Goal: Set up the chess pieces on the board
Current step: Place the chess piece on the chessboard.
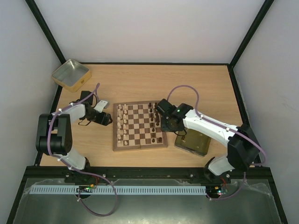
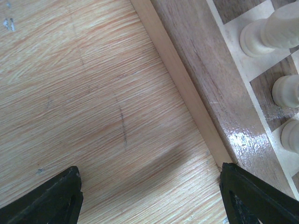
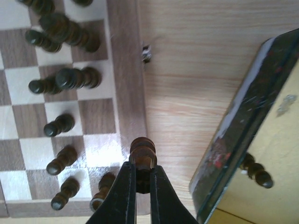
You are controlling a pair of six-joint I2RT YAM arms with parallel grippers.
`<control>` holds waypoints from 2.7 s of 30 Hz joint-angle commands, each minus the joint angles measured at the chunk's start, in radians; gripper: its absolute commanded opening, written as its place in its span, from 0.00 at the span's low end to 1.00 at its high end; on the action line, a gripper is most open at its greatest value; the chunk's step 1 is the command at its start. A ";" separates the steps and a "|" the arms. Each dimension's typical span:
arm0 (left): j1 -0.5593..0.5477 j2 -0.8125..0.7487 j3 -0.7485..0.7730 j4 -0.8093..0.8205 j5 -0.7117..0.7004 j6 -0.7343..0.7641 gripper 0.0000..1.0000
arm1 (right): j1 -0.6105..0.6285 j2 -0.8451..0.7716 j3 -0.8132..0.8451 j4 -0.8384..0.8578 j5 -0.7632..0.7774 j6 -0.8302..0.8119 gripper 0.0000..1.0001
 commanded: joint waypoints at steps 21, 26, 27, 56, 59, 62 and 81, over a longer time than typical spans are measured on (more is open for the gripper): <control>-0.003 0.027 0.002 -0.019 0.003 0.005 0.81 | 0.093 0.122 0.062 0.056 -0.053 0.003 0.02; -0.004 0.029 0.003 -0.019 0.003 0.004 0.81 | 0.097 0.132 0.053 0.066 -0.065 0.002 0.02; -0.004 0.029 0.003 -0.020 0.003 0.005 0.81 | 0.097 0.134 0.052 0.067 -0.066 0.001 0.02; -0.004 0.031 0.004 -0.019 0.003 0.004 0.81 | 0.104 0.165 0.013 0.080 -0.071 -0.007 0.05; -0.004 0.029 0.004 -0.019 0.003 0.004 0.81 | 0.105 0.170 0.013 0.083 -0.071 -0.008 0.06; -0.004 0.029 0.004 -0.019 0.003 0.005 0.81 | 0.105 0.173 0.016 0.081 -0.070 -0.010 0.09; -0.004 0.037 0.004 -0.018 0.000 0.004 0.81 | 0.107 0.131 0.095 0.059 -0.036 0.028 0.19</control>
